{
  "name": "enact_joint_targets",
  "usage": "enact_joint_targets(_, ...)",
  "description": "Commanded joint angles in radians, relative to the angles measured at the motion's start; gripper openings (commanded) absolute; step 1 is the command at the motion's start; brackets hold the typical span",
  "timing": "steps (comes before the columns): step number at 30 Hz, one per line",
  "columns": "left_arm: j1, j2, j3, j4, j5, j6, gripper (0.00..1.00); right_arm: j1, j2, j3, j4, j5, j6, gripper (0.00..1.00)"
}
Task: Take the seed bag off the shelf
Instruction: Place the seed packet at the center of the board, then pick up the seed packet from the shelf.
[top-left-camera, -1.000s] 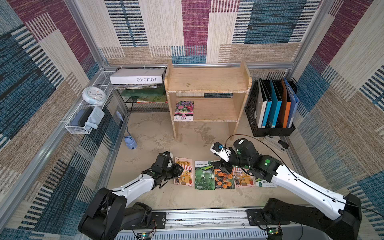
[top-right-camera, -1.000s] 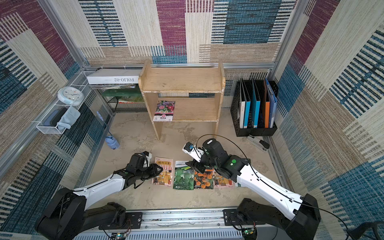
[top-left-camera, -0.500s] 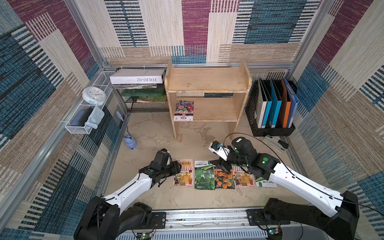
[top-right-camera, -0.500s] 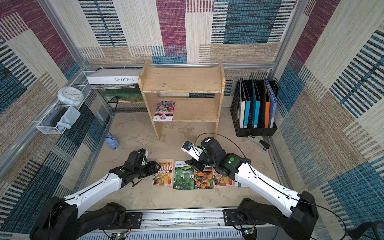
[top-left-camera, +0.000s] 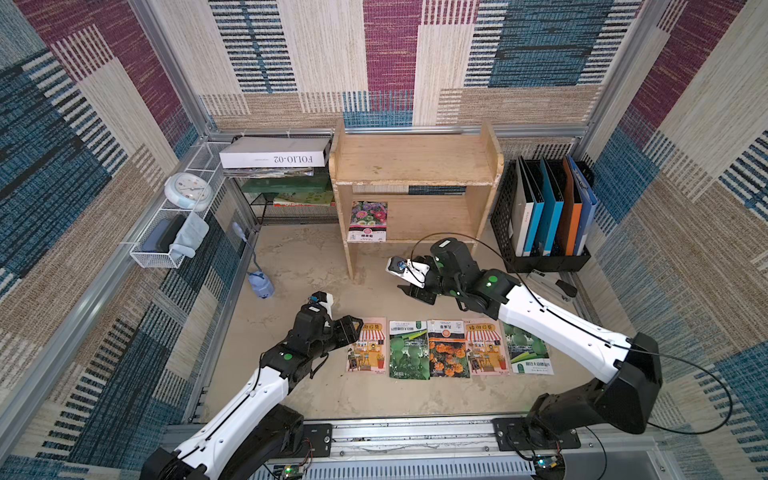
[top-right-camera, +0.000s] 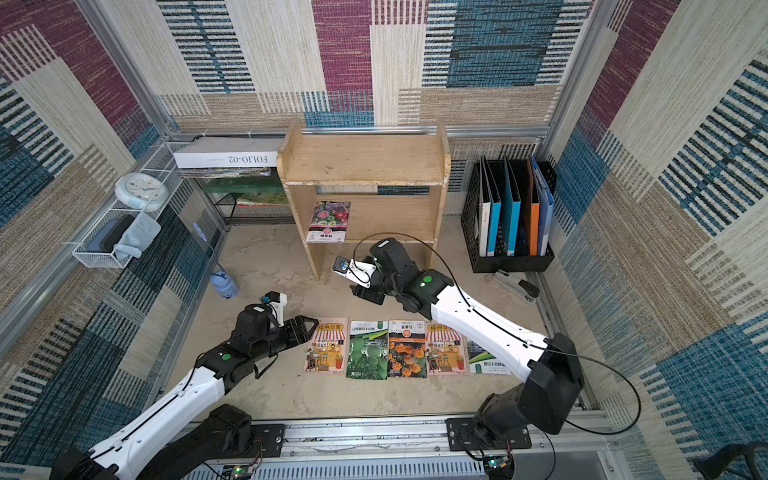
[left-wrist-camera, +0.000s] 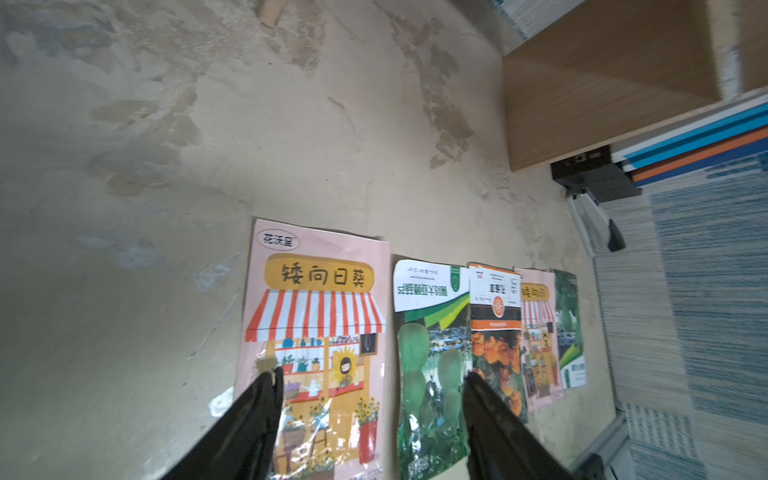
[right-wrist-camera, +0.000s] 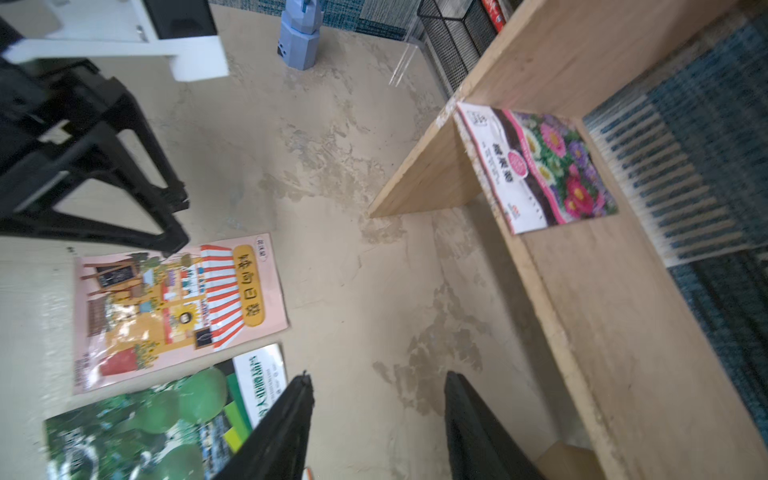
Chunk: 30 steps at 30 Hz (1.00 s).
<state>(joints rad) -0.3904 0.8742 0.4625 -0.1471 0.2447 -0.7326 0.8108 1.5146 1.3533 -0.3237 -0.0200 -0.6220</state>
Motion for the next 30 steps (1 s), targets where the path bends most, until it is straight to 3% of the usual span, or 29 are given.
enact_joint_targets(1, 0.001, -0.001, 0.006, 0.108, 0.131, -0.039, 0.72, 0.000, 0.088, 0.090, 0.039, 0.080, -0.162, 0.54)
enact_joint_targets(7, 0.008, 0.002, 0.049, 0.098, 0.194, -0.044, 0.73, -0.002, 0.314, 0.347, 0.005, 0.120, -0.267, 0.54)
enact_joint_targets(13, 0.038, -0.007, 0.071, 0.069, 0.209, -0.051, 0.73, -0.016, 0.475, 0.528, -0.054, 0.101, -0.275, 0.54)
enact_joint_targets(30, 0.079, -0.023, 0.036, 0.074, 0.230, -0.073, 0.73, -0.040, 0.589, 0.620, -0.035, 0.094, -0.271, 0.54)
